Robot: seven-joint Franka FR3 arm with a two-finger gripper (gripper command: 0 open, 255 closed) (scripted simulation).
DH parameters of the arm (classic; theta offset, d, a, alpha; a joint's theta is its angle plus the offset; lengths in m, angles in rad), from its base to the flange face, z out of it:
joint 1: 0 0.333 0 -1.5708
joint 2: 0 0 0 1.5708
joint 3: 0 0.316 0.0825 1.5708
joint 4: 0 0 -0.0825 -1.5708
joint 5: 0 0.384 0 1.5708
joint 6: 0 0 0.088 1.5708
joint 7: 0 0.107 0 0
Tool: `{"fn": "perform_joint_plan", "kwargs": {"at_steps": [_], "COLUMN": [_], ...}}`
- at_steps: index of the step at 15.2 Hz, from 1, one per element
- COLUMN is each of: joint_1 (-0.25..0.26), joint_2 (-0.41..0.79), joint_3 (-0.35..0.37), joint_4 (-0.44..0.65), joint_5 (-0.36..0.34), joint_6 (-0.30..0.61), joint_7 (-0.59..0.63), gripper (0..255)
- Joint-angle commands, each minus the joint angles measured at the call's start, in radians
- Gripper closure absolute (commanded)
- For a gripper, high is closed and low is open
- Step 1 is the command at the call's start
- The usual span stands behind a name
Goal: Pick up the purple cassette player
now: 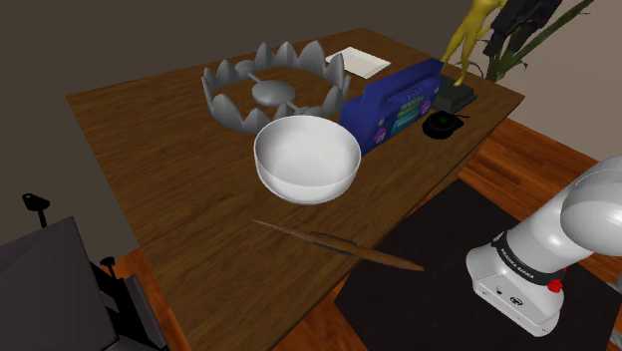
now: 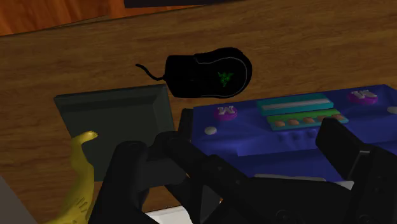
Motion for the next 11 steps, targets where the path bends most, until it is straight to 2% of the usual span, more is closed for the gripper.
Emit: {"fn": "perform_joint_plan", "kwargs": {"at_steps": [1,7,11], "joint_1": [0.000,-0.167,-0.288], "joint_2": [0.000,0.121,0.267], "joint_3": [0.000,0.263,0.414], "joint_4": [0.000,0.018,0.098], "joint_5": [0.000,0.115,0.143], "joint_6": [0.000,0.091,0.140], "joint_7": [0.000,0.673,1.117], "gripper": [0,0,0]}}
